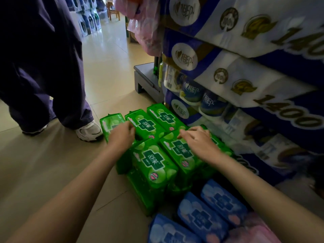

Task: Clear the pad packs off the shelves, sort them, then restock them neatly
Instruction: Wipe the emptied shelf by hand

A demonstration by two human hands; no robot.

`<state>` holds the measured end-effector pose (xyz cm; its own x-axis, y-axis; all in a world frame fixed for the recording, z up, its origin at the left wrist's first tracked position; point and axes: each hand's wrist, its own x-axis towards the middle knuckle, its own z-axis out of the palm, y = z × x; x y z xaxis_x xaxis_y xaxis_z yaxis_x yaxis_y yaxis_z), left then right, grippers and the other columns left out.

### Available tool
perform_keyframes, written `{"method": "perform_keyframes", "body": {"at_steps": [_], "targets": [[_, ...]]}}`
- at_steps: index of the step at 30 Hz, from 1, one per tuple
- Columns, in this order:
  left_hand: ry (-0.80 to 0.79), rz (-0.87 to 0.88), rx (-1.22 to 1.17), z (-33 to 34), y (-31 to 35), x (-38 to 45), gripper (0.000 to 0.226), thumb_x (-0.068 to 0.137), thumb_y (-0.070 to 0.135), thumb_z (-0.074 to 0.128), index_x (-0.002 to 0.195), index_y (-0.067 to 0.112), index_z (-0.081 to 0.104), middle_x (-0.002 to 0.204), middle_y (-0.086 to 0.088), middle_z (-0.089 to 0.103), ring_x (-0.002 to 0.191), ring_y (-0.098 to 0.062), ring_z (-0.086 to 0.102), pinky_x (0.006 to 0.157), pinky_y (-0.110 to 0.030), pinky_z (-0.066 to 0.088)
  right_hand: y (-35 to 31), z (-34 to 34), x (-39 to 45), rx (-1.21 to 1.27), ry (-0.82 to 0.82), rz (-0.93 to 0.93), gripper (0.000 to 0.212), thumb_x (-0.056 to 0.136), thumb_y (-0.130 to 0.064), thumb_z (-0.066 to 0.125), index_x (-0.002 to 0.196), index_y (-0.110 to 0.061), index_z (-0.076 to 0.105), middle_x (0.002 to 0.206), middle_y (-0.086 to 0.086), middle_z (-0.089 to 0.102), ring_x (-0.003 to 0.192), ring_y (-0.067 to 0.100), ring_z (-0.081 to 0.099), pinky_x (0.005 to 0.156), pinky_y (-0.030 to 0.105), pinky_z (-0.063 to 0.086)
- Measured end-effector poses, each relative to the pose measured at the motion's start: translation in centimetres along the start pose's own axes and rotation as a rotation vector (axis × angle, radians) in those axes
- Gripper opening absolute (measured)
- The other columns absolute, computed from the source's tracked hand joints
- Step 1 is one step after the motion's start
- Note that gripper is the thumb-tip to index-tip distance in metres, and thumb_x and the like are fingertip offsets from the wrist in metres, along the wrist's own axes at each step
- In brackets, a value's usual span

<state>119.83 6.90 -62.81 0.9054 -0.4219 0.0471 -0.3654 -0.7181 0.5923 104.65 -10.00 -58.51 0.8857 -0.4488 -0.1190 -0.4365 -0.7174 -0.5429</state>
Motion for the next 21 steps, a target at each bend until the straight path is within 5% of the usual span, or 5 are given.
{"method": "perform_keyframes", "body": {"at_steps": [4,11,16,21], "targets": [[0.144,0.226,-0.103,1.3,7.7,-2.4,0.017,0.093,0.012,0.048,0.104,0.008,0.060,0.108,-0.012,0.059,0.101,-0.029,0.055,0.087,-0.038,0.042,4.8,-5.2,-6.6,0.034,0.011,-0.008,0.039,0.100,-0.035,0.036,0.102,-0.015,0.070,0.101,0.000,0.052,0.115,0.017,0.044,0.084,0.022,0.029],[0.050,0.883,-0.129,6.9,22.8,-10.9,0.027,0.079,0.015,0.041,0.099,0.009,0.059,0.097,-0.009,0.057,0.088,-0.030,0.059,0.078,-0.039,0.041,11.7,-14.8,-20.3,-0.270,-0.063,-0.003,0.028,0.097,-0.026,0.047,0.111,-0.014,0.068,0.108,0.000,0.059,0.096,0.005,0.050,0.076,0.003,0.032],[-0.053,1.359,-0.146,12.0,33.4,-20.3,0.027,0.075,0.013,0.040,0.098,0.012,0.055,0.089,-0.009,0.061,0.081,-0.025,0.055,0.072,-0.032,0.033,18.9,-19.5,-32.5,-0.351,-0.072,0.155,0.031,0.095,-0.033,0.051,0.116,-0.016,0.065,0.114,0.005,0.059,0.106,0.016,0.056,0.095,0.027,0.039],[-0.186,1.693,-0.215,17.6,41.5,-31.7,0.026,0.077,0.013,0.042,0.103,0.017,0.046,0.094,-0.007,0.061,0.088,-0.017,0.046,0.073,-0.030,0.032,27.2,-21.6,-47.7,-0.349,-0.030,0.422,0.029,0.095,-0.024,0.052,0.121,-0.015,0.060,0.117,0.006,0.058,0.105,0.017,0.055,0.086,0.016,0.034]]}}
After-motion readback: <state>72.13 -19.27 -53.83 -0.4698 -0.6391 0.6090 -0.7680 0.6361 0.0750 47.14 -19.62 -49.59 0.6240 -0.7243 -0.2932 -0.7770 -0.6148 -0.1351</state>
